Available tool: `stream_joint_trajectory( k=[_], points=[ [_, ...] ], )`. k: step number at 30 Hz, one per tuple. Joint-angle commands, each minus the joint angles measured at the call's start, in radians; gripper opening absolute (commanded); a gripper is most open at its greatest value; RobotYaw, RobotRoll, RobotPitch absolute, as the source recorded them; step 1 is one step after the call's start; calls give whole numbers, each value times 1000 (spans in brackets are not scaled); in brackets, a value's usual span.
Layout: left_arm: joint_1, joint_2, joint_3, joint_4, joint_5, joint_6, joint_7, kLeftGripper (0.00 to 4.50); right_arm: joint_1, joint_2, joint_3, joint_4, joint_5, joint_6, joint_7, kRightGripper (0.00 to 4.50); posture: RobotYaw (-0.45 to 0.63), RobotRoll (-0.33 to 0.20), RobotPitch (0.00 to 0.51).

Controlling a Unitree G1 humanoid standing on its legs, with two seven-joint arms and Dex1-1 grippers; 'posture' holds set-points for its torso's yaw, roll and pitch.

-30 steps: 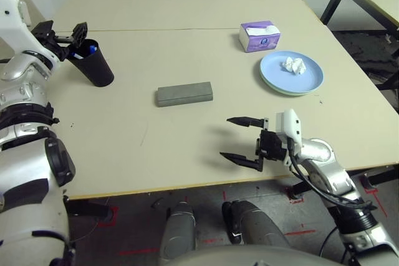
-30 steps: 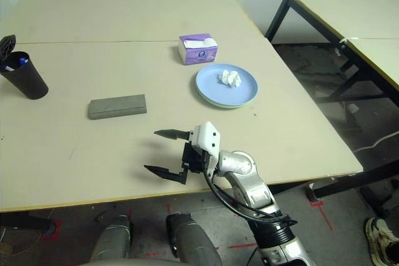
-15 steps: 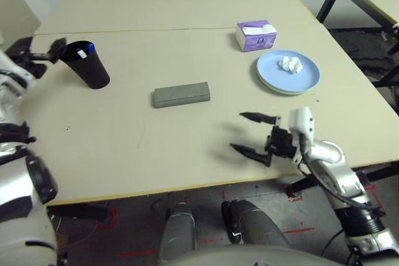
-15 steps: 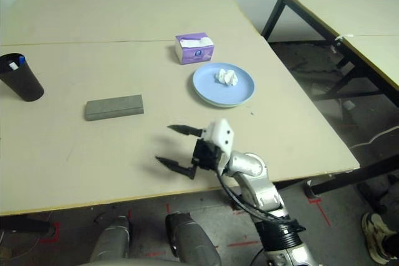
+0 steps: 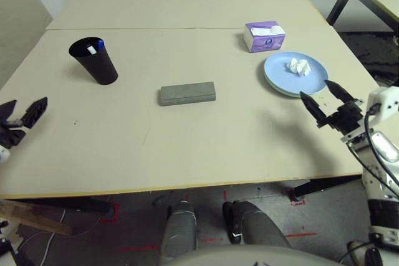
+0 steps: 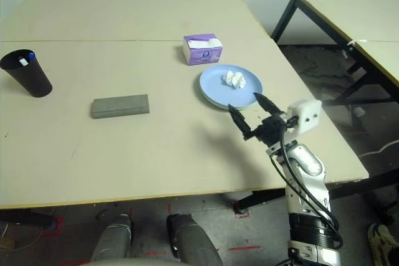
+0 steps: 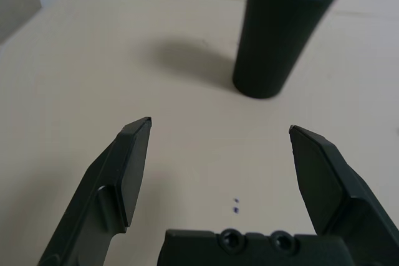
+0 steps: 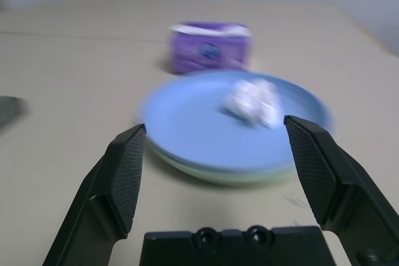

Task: Organize and tidy the items on the table.

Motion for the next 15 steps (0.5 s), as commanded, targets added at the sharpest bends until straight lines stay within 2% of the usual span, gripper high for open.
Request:
stream_joint_trajectory(
  k=[1, 8, 15],
  points=[
    [10, -29, -31, -33, 29, 13, 57, 4486, 31, 5, -45, 46, -49, -43, -86, 4500, 2, 0, 168],
    [17, -50, -45, -32, 55, 3, 118, 4486, 53, 19, -75, 77, -97, -76, -216, 4500, -8, 0, 174],
    [0, 4, -72, 7, 109, -35, 93, 4486, 43, 26, -47, 77, -124, -91, -236, 4500, 5, 0, 181]
  ],
)
